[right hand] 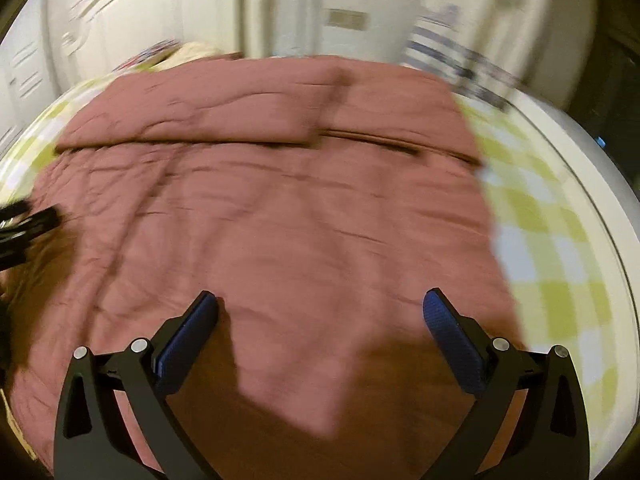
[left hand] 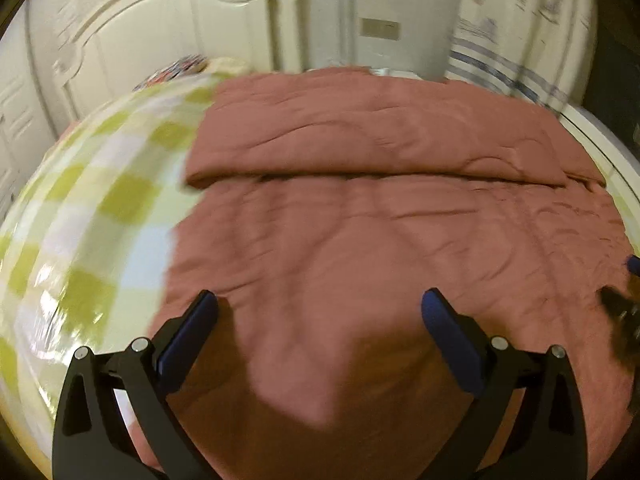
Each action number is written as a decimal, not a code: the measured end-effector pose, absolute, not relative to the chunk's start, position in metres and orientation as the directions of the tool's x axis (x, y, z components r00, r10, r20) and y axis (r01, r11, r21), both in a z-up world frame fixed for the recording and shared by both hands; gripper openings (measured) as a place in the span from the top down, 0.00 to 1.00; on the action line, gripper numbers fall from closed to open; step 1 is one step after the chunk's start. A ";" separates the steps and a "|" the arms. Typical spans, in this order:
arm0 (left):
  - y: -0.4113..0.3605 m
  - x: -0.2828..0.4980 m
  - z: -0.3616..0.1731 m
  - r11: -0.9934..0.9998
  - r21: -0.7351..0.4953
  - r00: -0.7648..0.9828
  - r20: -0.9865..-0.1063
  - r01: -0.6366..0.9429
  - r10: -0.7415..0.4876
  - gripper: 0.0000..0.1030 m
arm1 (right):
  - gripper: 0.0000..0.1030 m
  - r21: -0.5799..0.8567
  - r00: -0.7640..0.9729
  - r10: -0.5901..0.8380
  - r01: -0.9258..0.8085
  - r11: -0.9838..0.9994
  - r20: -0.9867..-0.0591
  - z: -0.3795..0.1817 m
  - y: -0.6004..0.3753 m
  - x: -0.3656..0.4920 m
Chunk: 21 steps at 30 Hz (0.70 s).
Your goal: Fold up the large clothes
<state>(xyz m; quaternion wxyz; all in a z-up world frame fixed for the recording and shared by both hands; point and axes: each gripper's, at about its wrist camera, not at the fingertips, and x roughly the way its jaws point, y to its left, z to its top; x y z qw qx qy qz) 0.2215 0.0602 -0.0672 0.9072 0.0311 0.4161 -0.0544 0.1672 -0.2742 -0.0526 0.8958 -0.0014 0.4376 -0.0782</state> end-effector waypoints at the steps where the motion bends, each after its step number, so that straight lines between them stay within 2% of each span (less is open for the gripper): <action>1: 0.077 0.219 -0.066 0.995 -0.025 0.643 -0.762 0.094 -0.080 0.02 | 0.05 -0.069 0.598 -0.161 0.174 0.982 -0.785 -0.055 -0.287 0.164; 4: 0.117 0.216 -0.067 0.992 -0.125 0.641 -0.761 0.004 -0.098 0.02 | 0.05 0.054 0.596 -0.094 0.226 0.973 -0.797 -0.065 -0.319 0.149; 6: 0.126 0.222 -0.073 0.982 -0.187 0.609 -0.781 -0.018 -0.138 0.02 | 0.05 0.063 0.601 -0.085 0.222 0.973 -0.795 -0.066 -0.320 0.145; 9: 0.111 0.224 -0.068 0.993 -0.117 0.623 -0.777 -0.011 -0.084 0.03 | 0.05 -0.004 0.603 -0.137 0.216 0.976 -0.786 -0.064 -0.307 0.143; 11: 0.097 0.208 -0.053 0.998 -0.062 0.672 -0.738 0.025 -0.062 0.03 | 0.05 -0.019 0.637 -0.148 0.205 0.979 -0.757 -0.054 -0.290 0.132; 13: 0.080 0.195 -0.040 0.992 -0.072 0.697 -0.707 0.101 -0.123 0.02 | 0.05 0.019 0.672 -0.079 0.137 0.990 -0.737 -0.043 -0.272 0.124; 15: 0.055 0.180 -0.033 0.981 -0.056 0.701 -0.692 0.184 -0.171 0.02 | 0.05 -0.007 0.684 -0.050 0.066 0.998 -0.728 -0.037 -0.251 0.122; 17: 0.019 0.167 -0.038 0.960 0.015 0.689 -0.700 0.280 -0.190 0.02 | 0.05 -0.074 0.679 -0.035 -0.029 0.997 -0.734 -0.039 -0.222 0.123; 19: -0.015 0.168 -0.062 0.935 0.127 0.663 -0.737 0.330 -0.134 0.02 | 0.05 -0.136 0.626 -0.053 -0.084 0.987 -0.778 -0.059 -0.200 0.130; 21: -0.024 0.165 -0.067 0.931 0.165 0.676 -0.729 0.326 -0.107 0.02 | 0.05 -0.080 0.652 -0.013 -0.074 0.994 -0.758 -0.072 -0.200 0.130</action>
